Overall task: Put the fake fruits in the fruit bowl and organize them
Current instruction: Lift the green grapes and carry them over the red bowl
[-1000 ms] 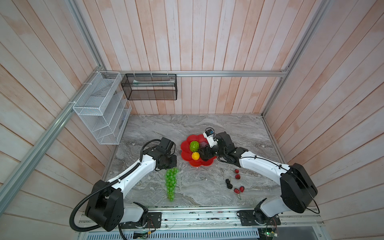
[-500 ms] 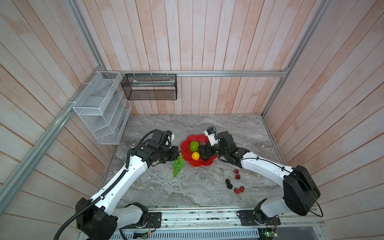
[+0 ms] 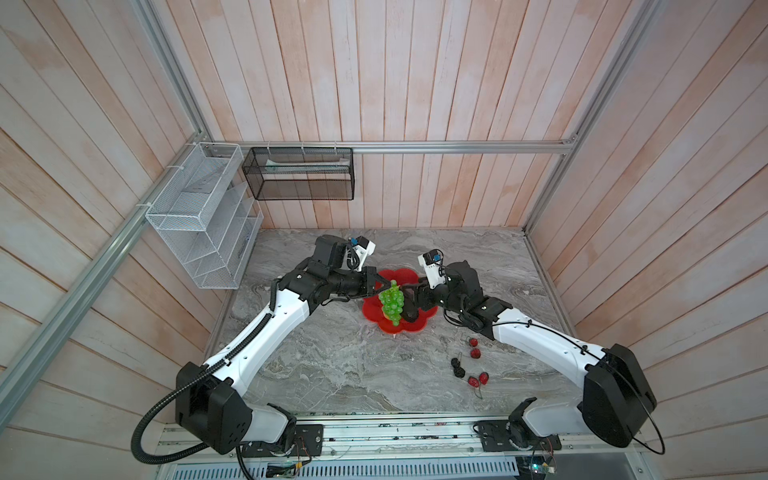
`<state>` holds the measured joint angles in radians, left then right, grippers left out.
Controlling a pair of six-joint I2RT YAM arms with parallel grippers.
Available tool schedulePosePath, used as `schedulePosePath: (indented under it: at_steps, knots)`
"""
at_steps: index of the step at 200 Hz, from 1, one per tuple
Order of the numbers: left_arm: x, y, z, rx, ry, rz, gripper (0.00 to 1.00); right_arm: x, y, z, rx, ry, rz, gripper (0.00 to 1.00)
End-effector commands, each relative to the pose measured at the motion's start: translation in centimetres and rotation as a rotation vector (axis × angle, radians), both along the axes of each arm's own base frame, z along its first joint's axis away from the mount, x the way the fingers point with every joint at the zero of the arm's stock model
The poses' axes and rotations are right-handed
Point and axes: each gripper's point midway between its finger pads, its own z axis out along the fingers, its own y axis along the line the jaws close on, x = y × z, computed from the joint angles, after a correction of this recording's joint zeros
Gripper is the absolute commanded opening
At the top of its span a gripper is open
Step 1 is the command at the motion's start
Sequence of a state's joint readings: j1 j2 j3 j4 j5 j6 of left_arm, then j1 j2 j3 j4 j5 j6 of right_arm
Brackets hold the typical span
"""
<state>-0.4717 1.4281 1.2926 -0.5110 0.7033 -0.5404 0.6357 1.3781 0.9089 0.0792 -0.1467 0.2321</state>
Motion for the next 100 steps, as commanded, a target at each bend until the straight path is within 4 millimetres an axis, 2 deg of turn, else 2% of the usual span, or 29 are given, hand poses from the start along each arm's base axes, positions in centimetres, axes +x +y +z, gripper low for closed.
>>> schedulePosePath:
  at_steps: [1, 44, 100]
  knots:
    - [0.2, -2.0, 2.7, -0.099, -0.065, -0.081, 0.0, 0.2, -1.1, 0.1, -0.006, -0.024, -0.028, 0.65]
    - [0.6, -3.6, 1.3, -0.154, -0.04, -0.112, 0.0, 0.4, -2.0, 1.1, -0.004, -0.042, -0.046, 0.65]
    - [0.6, -4.0, -0.3, -0.16, -0.008, -0.12, 0.0, 0.8, -4.5, 3.2, -0.045, -0.092, -0.137, 0.65]
